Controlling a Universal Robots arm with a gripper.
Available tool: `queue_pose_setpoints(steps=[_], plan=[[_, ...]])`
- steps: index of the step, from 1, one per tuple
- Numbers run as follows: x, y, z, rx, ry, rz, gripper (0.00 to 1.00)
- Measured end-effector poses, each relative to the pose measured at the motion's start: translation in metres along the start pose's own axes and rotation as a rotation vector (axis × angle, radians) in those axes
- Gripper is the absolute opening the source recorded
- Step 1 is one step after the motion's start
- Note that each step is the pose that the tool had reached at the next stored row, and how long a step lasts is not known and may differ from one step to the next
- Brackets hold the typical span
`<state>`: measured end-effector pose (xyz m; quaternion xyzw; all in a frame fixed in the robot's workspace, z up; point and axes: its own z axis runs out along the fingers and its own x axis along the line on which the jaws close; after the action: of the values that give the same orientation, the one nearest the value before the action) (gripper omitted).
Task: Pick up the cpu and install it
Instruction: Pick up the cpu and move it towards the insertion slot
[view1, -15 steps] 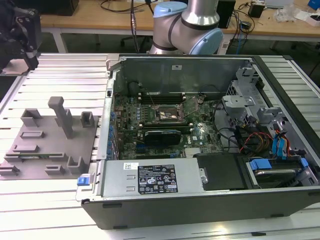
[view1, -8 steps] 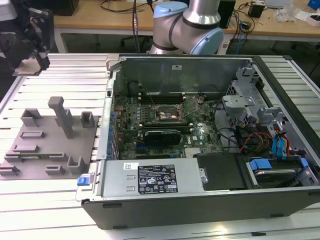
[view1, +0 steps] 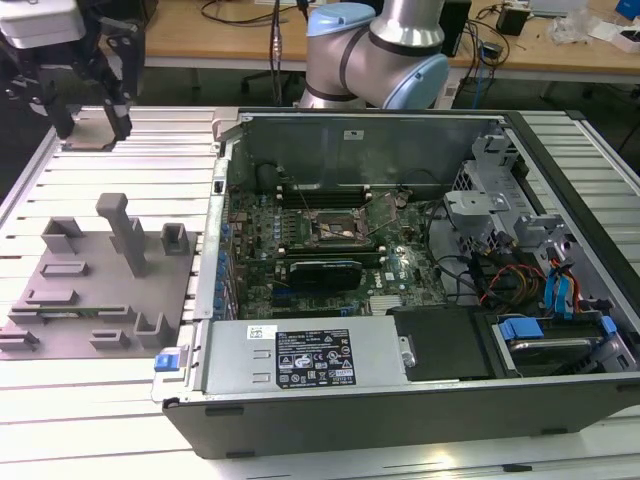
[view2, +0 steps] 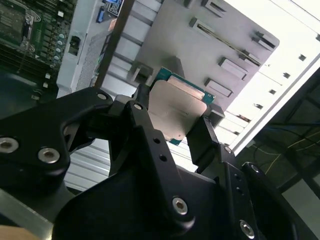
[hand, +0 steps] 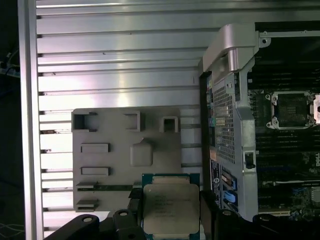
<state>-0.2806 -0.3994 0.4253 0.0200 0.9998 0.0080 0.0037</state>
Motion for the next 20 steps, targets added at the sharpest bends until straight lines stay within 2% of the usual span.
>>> queue_pose_setpoints(steps=[3,4,12,19,20], plan=[[-0.0091,0.0004,0.0001,-0.0001,-0.0001,0.000,0.55],[-0.0154,0.0006,0.0002,-0.0001,0.0000,0.000,0.55],[-0.0385,0.0015,0.0003,-0.0001,0.0000,0.000,0.55],[-0.0657,0.0026,0.0006,-0.0001,0.0002,0.000,0.55],[-0.0732,0.0029,0.0006,0.0000,0.0004,0.000,0.55]])
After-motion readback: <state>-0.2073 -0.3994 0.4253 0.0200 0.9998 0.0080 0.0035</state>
